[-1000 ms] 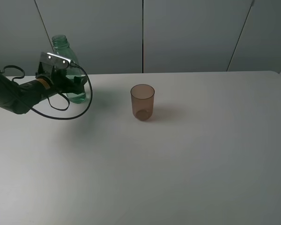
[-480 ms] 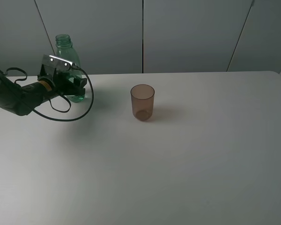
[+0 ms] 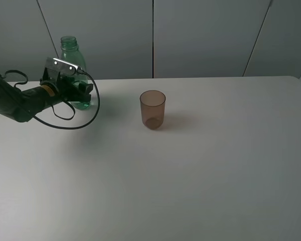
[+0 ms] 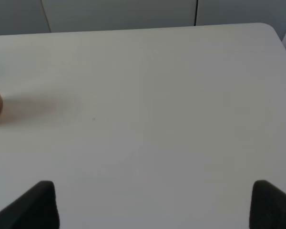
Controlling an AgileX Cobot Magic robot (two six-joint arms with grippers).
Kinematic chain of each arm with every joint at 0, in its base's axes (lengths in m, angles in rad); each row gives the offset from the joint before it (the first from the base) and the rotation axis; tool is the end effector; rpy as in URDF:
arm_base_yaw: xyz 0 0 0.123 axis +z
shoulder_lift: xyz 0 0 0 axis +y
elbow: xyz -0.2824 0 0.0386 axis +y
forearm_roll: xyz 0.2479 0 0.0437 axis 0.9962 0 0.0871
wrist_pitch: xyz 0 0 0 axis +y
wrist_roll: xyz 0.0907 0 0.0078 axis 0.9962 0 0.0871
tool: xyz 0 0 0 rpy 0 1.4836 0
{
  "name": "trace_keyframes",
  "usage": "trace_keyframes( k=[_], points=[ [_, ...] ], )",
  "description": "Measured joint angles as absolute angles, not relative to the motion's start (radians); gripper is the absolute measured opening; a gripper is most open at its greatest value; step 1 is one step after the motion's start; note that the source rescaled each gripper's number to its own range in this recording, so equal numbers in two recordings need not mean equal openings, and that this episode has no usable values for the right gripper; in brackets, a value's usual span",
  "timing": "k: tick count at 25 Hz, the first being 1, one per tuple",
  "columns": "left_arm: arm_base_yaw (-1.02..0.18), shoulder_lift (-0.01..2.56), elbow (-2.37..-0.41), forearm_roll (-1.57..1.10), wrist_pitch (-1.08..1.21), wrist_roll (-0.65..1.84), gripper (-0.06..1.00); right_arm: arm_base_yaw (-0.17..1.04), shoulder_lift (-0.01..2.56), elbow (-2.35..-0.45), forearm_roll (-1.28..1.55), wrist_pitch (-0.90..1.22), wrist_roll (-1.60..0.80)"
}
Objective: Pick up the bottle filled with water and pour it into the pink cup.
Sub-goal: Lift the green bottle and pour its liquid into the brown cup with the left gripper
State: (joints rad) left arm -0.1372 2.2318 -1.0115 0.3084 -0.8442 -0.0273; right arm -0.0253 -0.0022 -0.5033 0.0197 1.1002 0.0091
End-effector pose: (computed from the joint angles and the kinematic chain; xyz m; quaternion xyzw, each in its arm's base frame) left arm 0.4076 -0.0771 0.0770 0.1937 0.7826 -0.0794 0.5863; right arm -0.0072 0.0018 0.2749 0.0142 0.8618 0.0057 0.5070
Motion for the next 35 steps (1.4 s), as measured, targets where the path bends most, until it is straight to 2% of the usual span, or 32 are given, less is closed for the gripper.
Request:
trace_keyframes(
  k=[18, 27, 35],
  points=[
    [-0.137, 2.057, -1.028, 0.517, -0.812, -0.024, 0.02, -0.025, -0.002, -0.503, 0.02, 1.1, 0.009],
    [-0.156, 2.057, -1.244, 0.674, -0.728, -0.061, 0.02, -0.025, -0.002, -0.503, 0.02, 1.1, 0.009],
    [-0.181, 2.154, -1.444, 0.692, -0.723, -0.071, 0.02, -0.025, -0.002, -0.503, 0.02, 1.1, 0.009]
  ],
)
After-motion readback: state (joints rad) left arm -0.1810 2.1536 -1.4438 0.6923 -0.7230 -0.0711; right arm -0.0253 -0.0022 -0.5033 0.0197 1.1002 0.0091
